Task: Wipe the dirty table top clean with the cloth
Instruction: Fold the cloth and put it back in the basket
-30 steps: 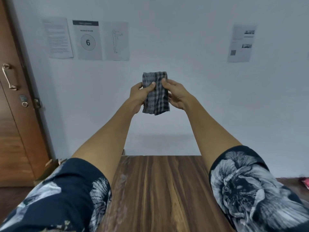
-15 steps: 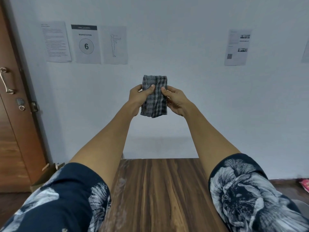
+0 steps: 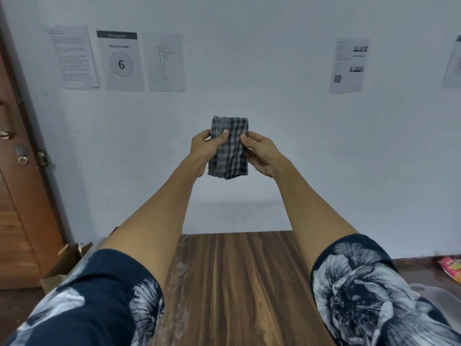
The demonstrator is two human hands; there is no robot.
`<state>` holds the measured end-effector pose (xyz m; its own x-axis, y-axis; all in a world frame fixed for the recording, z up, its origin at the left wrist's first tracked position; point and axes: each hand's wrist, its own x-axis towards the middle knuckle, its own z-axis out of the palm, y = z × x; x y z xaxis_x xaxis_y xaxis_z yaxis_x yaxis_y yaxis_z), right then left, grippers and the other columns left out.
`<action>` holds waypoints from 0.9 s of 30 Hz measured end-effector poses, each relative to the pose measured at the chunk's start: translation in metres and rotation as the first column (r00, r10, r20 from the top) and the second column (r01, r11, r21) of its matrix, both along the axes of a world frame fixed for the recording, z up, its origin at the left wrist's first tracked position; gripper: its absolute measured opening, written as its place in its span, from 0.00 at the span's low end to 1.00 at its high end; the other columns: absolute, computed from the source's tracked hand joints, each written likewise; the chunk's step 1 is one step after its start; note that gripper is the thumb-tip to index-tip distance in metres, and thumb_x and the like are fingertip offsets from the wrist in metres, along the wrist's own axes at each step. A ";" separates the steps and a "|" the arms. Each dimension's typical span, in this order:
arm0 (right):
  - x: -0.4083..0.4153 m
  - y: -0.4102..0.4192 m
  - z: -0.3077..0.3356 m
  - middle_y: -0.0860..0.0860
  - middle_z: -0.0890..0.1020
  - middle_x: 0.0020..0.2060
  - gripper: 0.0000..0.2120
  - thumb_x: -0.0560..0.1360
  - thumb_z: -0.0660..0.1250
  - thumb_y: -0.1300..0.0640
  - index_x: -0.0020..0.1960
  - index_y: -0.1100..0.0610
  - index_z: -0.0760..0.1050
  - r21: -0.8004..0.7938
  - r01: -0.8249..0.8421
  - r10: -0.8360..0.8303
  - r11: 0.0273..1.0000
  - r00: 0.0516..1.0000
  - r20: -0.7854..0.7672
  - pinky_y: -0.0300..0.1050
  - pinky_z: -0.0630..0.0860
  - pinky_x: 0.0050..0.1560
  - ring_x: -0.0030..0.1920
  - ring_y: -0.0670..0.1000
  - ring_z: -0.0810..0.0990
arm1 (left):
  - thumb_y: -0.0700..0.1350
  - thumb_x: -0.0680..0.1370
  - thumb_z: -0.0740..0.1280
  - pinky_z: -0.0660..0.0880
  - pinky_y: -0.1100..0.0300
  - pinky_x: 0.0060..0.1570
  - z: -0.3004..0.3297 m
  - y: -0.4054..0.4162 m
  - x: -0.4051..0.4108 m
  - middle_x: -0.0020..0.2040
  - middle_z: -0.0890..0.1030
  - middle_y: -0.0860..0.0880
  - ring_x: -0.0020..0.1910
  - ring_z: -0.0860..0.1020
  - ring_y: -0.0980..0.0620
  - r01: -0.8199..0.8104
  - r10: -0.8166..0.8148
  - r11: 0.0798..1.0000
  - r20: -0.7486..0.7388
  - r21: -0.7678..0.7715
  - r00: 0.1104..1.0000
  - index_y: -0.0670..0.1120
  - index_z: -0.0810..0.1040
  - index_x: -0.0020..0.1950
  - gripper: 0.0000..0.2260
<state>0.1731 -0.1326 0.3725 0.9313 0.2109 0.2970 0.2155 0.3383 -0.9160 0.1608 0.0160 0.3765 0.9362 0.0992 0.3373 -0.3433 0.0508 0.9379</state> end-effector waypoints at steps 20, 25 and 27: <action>-0.014 -0.064 -0.065 0.52 0.81 0.48 0.13 0.77 0.63 0.62 0.61 0.60 0.74 -0.033 0.207 -0.210 0.978 0.969 -0.133 0.42 0.78 0.49 0.47 0.49 0.80 | 0.49 0.75 0.69 0.74 0.64 0.34 -0.063 -0.060 0.002 0.44 0.79 0.53 0.41 0.78 0.57 0.182 -0.178 0.983 -0.135 0.023 0.975 0.45 0.75 0.54 0.12; -0.028 -0.092 -0.089 0.52 0.82 0.46 0.10 0.78 0.62 0.63 0.59 0.59 0.74 -0.025 0.295 -0.295 0.955 0.937 -0.188 0.40 0.78 0.44 0.46 0.48 0.81 | 0.48 0.74 0.69 0.74 0.65 0.35 -0.087 -0.088 -0.002 0.43 0.79 0.53 0.40 0.78 0.58 0.265 -0.253 0.963 -0.169 0.052 0.952 0.45 0.75 0.53 0.11; -0.036 -0.103 -0.100 0.52 0.82 0.45 0.10 0.78 0.61 0.63 0.59 0.60 0.74 -0.014 0.328 -0.324 0.945 0.923 -0.208 0.38 0.79 0.41 0.45 0.48 0.81 | 0.48 0.74 0.69 0.74 0.65 0.35 -0.096 -0.100 -0.005 0.44 0.79 0.51 0.41 0.79 0.57 0.299 -0.284 0.953 -0.181 0.059 0.942 0.45 0.75 0.53 0.11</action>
<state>0.1371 -0.2361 0.2727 0.9885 -0.1188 0.0937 0.1258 0.3007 -0.9454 0.1559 -0.0842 0.2806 0.9636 -0.2085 0.1672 -0.1618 0.0429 0.9859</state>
